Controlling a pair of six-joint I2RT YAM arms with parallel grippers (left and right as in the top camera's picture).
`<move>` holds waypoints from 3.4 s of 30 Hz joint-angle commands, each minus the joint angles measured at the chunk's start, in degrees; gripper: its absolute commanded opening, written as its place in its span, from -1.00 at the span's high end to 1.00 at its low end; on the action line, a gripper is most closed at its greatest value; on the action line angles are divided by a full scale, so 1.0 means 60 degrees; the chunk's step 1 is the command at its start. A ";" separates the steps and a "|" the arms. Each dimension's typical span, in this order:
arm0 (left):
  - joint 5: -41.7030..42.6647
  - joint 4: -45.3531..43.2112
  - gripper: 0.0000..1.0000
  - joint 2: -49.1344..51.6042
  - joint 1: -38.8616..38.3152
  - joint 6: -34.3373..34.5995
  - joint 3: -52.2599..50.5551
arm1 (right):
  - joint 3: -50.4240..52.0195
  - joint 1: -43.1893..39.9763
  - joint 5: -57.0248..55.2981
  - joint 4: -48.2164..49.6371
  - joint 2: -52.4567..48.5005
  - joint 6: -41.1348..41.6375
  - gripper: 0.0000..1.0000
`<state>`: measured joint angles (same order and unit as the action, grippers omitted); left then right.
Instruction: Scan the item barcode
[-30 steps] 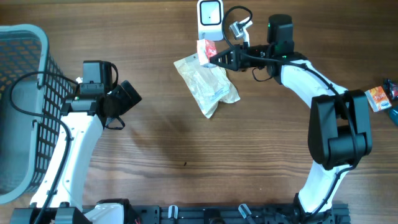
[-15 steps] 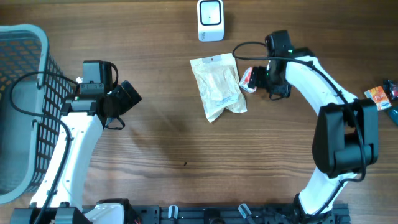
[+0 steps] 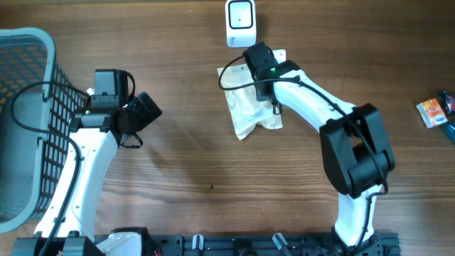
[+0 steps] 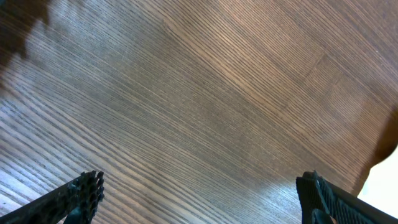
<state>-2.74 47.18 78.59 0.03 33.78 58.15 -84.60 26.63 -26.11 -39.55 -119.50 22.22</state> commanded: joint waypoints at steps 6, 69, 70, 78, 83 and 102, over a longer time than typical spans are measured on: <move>-0.0095 0.0000 -1.00 -0.0007 0.0040 0.0022 0.0033 | -0.0015 -0.0138 -0.0896 0.0087 -0.1049 -0.0204 0.03; -0.0095 0.0000 -1.00 -0.0007 0.0040 0.0022 0.0033 | 0.0211 -0.3096 0.8568 0.0295 -0.0692 0.0780 0.62; -0.0095 0.0000 -1.00 -0.0007 0.0040 0.0022 0.0033 | 0.0211 -0.3096 0.8586 0.0284 -0.0692 0.0743 0.83; -0.0095 0.0000 -1.00 -0.0007 0.0040 0.0022 0.0033 | 0.0138 -0.3479 1.6688 0.1614 -0.0637 -0.1461 0.91; -0.0095 0.0000 -1.00 -0.0007 0.0040 0.0022 0.0033 | 0.0138 -0.3450 1.9853 0.4073 -0.0637 -0.0342 0.91; -0.0095 0.0004 -1.00 -0.0007 0.0040 0.0022 0.0033 | -0.0215 -0.2554 1.3074 0.6393 -0.0350 0.3617 0.90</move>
<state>-2.74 47.18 78.59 0.03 33.78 58.15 -83.42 10.02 68.82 -0.99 -122.80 43.00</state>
